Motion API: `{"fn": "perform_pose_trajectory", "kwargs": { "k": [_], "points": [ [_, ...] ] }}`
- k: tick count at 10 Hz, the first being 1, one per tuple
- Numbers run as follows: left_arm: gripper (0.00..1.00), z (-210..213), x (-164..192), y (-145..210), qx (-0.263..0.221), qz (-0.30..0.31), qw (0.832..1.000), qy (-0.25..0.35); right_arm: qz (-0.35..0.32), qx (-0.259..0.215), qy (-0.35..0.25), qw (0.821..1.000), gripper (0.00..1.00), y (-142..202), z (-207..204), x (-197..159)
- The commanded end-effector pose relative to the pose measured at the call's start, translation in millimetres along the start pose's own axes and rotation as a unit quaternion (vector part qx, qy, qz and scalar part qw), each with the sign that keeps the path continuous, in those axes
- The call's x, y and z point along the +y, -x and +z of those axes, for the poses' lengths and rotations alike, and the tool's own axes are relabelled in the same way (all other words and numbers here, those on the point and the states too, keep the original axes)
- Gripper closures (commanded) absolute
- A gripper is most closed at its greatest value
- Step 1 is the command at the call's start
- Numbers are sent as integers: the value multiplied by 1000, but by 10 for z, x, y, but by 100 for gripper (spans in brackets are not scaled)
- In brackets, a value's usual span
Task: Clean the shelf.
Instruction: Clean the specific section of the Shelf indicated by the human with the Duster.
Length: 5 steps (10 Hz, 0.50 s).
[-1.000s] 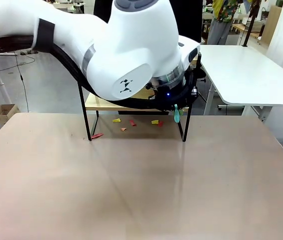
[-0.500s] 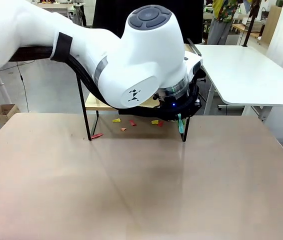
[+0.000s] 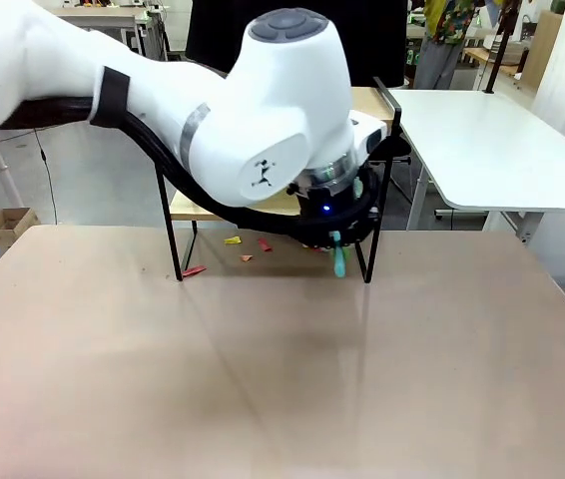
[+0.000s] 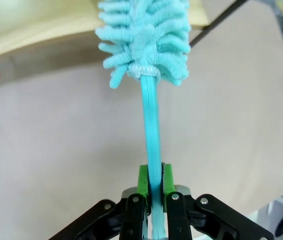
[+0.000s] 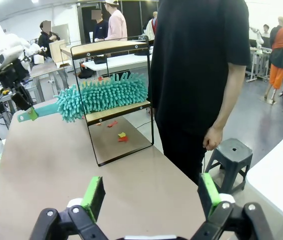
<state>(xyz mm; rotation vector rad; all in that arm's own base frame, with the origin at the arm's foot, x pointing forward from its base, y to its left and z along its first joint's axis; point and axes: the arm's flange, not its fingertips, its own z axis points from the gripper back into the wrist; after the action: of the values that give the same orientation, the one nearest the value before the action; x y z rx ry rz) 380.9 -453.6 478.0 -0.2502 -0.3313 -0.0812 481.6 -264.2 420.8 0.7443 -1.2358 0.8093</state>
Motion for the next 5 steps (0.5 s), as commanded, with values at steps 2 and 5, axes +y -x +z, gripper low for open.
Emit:
{"fn": "perform_pose_trajectory", "kwargs": {
  "k": [2,5],
  "points": [
    [87,283,490,-71,35,-2,999,-42,3,-1,0,1000,0,-30,-6,12],
    [87,429,1126,-64,44,6,992,-119,3,-1,0,1000,0,-30,-6,12]
  ]
}}
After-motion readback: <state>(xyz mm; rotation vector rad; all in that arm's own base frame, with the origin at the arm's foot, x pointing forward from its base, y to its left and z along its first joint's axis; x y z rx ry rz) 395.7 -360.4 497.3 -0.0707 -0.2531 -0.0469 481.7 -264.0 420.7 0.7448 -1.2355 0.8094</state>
